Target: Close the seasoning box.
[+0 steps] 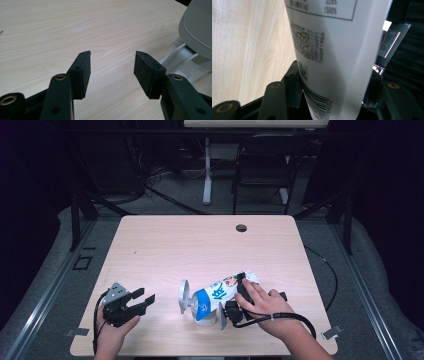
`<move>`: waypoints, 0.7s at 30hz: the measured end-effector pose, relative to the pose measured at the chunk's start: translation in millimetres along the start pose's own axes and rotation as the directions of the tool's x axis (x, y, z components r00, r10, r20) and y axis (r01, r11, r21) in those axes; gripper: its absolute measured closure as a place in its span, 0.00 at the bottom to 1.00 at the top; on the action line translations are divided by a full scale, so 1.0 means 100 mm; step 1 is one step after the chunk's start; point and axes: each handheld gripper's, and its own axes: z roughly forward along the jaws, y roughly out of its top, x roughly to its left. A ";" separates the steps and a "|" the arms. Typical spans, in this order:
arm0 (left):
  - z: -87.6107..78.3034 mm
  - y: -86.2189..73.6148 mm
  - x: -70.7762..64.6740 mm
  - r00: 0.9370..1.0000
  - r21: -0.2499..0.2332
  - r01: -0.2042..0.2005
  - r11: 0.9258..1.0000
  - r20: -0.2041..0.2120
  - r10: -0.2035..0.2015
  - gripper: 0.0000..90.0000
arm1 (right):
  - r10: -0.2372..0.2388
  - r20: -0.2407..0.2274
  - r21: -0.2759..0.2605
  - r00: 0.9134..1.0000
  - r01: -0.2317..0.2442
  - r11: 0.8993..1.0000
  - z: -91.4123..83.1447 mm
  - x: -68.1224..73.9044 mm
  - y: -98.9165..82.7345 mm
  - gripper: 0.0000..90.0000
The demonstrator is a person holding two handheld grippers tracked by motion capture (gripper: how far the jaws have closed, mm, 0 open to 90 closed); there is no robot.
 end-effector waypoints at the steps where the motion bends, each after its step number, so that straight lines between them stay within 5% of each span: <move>1: 0.00 0.00 0.00 1.000 0.002 0.000 1.000 -0.002 0.000 0.53 | -0.005 0.000 0.005 1.000 0.005 1.000 0.00 0.00 0.00 0.51; 21: 0.00 0.00 0.00 1.000 0.001 0.002 1.000 -0.003 -0.002 0.53 | -0.004 0.002 -0.004 1.000 0.004 1.000 0.00 0.00 0.00 0.51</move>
